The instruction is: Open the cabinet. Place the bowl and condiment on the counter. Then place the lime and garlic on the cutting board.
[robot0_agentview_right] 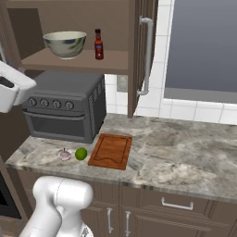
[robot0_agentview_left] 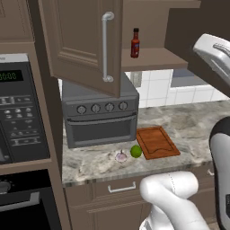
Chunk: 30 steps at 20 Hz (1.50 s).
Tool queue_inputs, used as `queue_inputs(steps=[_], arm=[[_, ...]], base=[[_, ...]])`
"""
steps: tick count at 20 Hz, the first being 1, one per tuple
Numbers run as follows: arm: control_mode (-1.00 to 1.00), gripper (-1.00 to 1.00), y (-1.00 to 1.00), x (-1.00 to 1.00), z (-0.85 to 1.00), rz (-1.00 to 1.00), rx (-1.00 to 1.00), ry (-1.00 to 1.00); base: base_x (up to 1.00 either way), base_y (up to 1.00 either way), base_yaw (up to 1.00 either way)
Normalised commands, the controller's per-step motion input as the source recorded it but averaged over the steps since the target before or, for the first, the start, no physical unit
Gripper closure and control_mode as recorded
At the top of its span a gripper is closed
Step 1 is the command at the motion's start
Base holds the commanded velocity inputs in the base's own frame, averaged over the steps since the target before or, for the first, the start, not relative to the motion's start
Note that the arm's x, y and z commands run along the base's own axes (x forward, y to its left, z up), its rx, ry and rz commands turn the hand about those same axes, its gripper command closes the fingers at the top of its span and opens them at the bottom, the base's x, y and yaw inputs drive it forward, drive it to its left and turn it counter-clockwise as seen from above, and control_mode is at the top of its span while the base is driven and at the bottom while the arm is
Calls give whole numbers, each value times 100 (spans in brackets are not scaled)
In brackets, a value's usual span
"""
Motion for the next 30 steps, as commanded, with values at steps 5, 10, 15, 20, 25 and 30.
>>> queue_inputs(steps=[5,10,15,20,25,30], arm=[[-100,-100,0,11,0,2,11,27],[-100,-100,-10,32,-4,7,10,49],[-100,-100,0,21,-13,4,6,36],[-100,-100,5,12,-38,1,11,11],[-100,-100,26,4,-44,1,16,-17],[-100,-100,44,13,-33,0,12,-27]], base=[[0,0,0],[0,0,0],[0,0,0],[0,0,0],[0,0,0],[0,0,0]])
